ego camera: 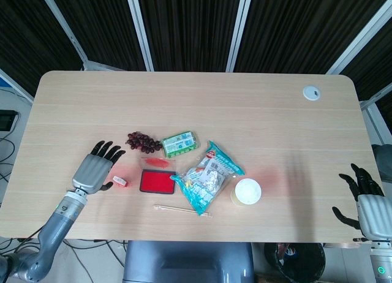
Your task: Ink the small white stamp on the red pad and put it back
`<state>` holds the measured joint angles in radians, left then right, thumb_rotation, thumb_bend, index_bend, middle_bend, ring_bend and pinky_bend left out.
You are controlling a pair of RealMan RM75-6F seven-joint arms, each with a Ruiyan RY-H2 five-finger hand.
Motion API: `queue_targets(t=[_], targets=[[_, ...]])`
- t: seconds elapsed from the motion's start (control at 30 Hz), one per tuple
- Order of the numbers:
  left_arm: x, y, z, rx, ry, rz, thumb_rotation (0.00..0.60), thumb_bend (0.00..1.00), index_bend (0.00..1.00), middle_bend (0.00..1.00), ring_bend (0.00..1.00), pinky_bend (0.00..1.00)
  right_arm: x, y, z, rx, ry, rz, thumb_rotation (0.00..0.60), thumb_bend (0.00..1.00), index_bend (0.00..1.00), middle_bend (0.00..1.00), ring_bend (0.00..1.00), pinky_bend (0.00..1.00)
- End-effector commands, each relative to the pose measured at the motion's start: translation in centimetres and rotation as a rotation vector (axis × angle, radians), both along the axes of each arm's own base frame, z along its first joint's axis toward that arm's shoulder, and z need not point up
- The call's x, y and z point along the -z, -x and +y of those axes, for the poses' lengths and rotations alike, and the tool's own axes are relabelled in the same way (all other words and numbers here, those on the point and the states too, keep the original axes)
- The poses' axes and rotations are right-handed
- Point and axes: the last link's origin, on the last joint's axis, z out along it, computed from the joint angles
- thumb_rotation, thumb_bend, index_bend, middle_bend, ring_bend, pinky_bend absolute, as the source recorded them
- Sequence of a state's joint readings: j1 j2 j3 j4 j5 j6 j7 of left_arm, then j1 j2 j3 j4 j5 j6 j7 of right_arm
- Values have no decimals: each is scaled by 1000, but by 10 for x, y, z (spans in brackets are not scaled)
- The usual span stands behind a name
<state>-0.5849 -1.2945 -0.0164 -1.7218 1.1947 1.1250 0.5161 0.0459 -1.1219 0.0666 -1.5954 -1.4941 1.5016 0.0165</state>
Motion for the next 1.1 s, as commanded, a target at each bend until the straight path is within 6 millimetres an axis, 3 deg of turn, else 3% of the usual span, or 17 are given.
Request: queue_targets(t=[0.03, 0.27, 0.57, 1.1], targets=[[-2, 13, -2, -19, 13, 7, 600, 170, 208, 177, 63, 106, 0, 0, 0, 0, 1, 0, 600, 308, 226, 0, 0, 191], [0, 27, -3, -37, 30, 16, 600, 187, 289, 275, 101, 135, 0, 0, 0, 1, 1, 0, 600, 308, 227, 0, 0, 191], [16, 30, -4, -40, 73, 29, 600, 221, 360, 312, 116, 147, 0, 0, 0, 3, 0, -3, 600, 308, 230, 0, 0, 191], [37, 27, 1, -44, 90, 51, 600, 233, 371, 335, 129, 147, 0, 0, 0, 1, -2, -8, 600, 307, 232, 0, 0, 191]])
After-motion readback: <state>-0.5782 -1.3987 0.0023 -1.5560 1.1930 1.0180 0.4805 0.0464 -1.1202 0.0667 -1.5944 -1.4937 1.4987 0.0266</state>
